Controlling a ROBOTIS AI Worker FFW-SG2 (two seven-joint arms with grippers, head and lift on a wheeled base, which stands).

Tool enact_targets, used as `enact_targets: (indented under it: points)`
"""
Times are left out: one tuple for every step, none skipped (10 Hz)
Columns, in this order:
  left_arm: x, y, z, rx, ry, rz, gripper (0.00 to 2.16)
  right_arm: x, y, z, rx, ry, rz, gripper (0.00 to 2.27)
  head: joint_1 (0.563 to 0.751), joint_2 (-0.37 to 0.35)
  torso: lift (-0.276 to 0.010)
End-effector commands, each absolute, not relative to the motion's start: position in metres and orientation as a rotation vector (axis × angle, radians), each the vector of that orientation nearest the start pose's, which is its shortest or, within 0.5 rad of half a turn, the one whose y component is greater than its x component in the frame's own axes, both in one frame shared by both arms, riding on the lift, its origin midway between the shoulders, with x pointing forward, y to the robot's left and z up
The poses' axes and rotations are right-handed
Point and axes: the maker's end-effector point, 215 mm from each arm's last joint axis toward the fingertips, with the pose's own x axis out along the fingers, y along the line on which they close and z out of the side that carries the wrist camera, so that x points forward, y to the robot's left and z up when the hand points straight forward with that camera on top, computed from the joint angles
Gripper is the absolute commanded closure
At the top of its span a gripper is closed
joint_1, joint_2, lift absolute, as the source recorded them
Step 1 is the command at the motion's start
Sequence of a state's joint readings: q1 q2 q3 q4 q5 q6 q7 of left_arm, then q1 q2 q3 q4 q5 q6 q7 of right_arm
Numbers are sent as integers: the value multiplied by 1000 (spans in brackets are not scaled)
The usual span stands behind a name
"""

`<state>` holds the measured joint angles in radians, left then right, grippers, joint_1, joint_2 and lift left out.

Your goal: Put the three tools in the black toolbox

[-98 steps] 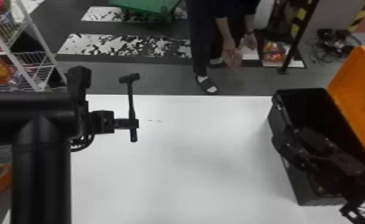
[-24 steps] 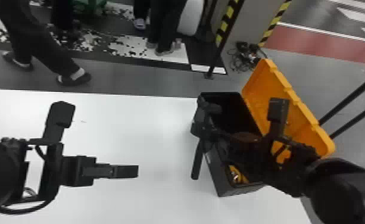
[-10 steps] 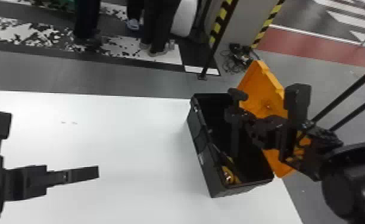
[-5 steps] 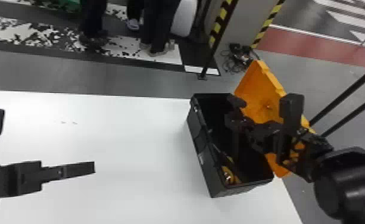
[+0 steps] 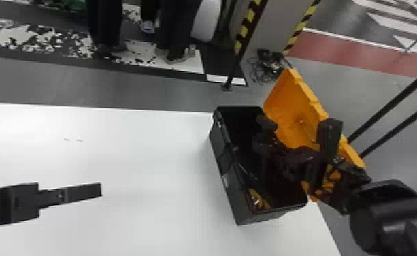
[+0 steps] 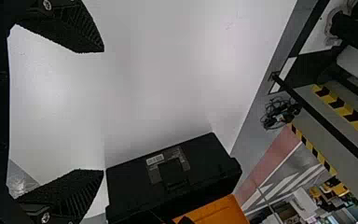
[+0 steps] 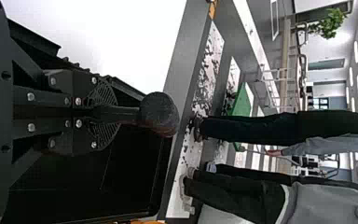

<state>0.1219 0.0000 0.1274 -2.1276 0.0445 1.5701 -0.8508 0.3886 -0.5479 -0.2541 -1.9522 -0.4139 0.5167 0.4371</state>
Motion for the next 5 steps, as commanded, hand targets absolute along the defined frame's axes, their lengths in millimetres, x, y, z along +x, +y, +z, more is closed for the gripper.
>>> enact_targets:
  points:
    - [363,107,-437,-560,1018,-676,83,453,-358,-400,-46,464,364,6,695,-331,-55]
    - [363,107,-437,-558,1017,-674,83,452,-361,-399,-25,458,355,-2,695,-333,-55]
    - [364,107,-436,-558,1015,-676,83,451,-364,-397,-7,455,348,43,695,-337,-55]
    - [364,106,-436,-558,1014,-678,83,450,-368,-393,6,448,342,66,695,-339,-55]
    - [364,106,-435,-560,1013,-680,83,449,-371,-390,20,442,337,66,695,-343,-55]
